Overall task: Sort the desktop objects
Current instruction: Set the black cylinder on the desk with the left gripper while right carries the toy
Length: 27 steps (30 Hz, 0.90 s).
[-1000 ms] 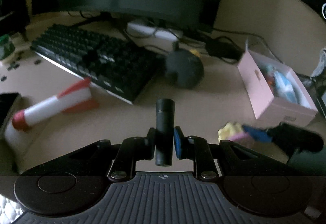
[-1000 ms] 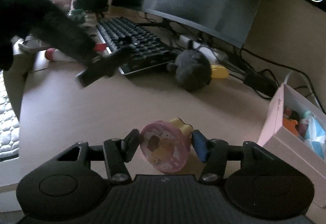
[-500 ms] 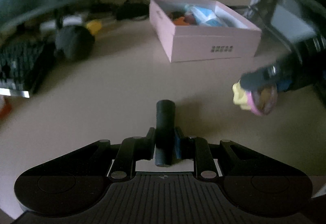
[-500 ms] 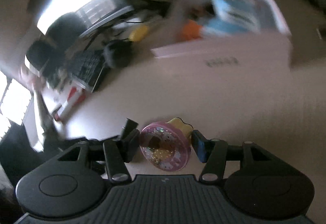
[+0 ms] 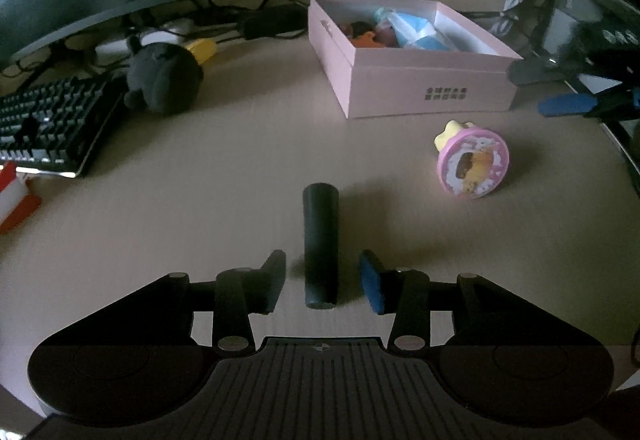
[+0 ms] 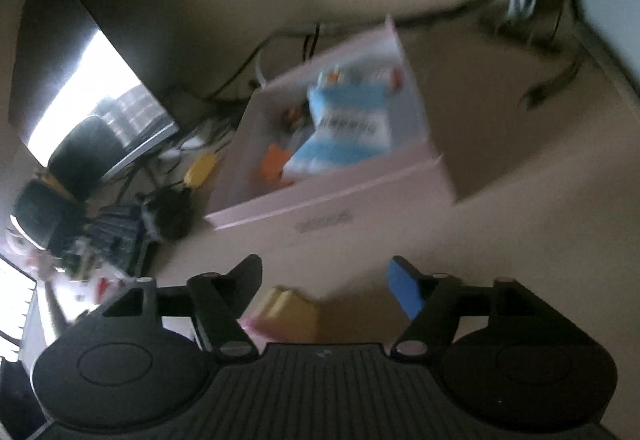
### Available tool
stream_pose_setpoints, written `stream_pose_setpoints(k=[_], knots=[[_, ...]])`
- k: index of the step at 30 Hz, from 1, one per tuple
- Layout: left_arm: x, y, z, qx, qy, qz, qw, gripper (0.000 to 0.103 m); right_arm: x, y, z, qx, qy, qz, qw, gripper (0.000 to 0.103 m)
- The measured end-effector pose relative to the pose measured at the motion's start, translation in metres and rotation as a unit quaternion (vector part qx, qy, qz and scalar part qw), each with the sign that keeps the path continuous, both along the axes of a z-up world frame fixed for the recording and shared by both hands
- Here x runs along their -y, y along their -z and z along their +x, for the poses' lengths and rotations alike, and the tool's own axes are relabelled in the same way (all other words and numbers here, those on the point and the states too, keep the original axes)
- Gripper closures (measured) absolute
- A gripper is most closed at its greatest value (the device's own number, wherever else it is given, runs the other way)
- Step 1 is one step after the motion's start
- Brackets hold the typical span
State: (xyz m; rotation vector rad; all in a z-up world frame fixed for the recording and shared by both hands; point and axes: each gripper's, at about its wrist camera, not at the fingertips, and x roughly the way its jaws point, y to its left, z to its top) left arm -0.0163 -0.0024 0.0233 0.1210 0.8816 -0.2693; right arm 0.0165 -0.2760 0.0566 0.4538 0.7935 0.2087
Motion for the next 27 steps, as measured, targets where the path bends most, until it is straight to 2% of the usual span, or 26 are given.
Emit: stream_pose_setpoints(k=[2,3,4,7,9,12,14,18,19,20,21,23,25,27], knots=[[-0.001,-0.001,0.0,-0.002,-0.007,-0.007,0.9999,0.052,-0.007,-0.005,-0.012,0.033,-0.027,-0.044,0.998,0.03],[-0.001,-0.002,0.0,-0.002,-0.011,-0.01,0.9999,0.05,-0.017,-0.007,-0.02,0.052,-0.048,-0.082,0.994,0.03],[-0.001,-0.002,0.001,-0.002,-0.016,-0.014,0.9998,0.046,-0.029,-0.008,-0.026,0.07,-0.068,-0.122,0.988,0.03],[-0.002,-0.006,0.0,0.003,-0.026,-0.017,0.9995,0.04,-0.078,0.002,-0.047,0.122,-0.116,-0.245,0.955,0.03],[-0.004,-0.008,-0.001,0.008,-0.034,-0.016,0.9993,0.034,-0.099,0.011,-0.053,0.128,-0.133,-0.274,0.944,0.03],[-0.008,-0.009,-0.003,0.009,-0.051,-0.013,0.9986,0.03,-0.126,0.028,-0.05,0.131,-0.126,-0.323,0.929,0.03],[-0.011,-0.01,-0.004,0.009,-0.062,-0.018,0.9979,0.028,-0.136,0.036,-0.046,0.126,-0.123,-0.333,0.926,0.03],[-0.015,-0.012,-0.005,0.011,-0.073,-0.029,0.9968,0.026,-0.142,0.047,-0.035,0.115,-0.117,-0.34,0.926,0.031],[-0.015,-0.012,-0.006,0.013,-0.074,-0.031,0.9967,0.025,-0.141,0.047,-0.034,0.113,-0.112,-0.341,0.927,0.043],[-0.015,-0.013,-0.007,0.014,-0.074,-0.031,0.9967,0.024,-0.137,0.045,-0.032,0.106,-0.108,-0.339,0.928,0.048],[-0.016,-0.013,-0.007,0.014,-0.075,-0.033,0.9966,0.024,-0.13,0.04,-0.031,0.096,-0.104,-0.321,0.936,0.049],[-0.018,-0.014,-0.008,0.015,-0.077,-0.036,0.9962,0.023,-0.109,0.027,-0.028,0.065,-0.1,-0.256,0.959,0.049],[-0.019,-0.013,-0.009,0.013,-0.077,-0.041,0.9961,0.022,-0.084,0.014,-0.017,0.007,-0.113,-0.159,0.981,0.049],[-0.018,-0.013,-0.01,0.011,-0.075,-0.045,0.9961,0.021,-0.06,0.011,-0.003,-0.062,-0.12,-0.064,0.989,0.049]])
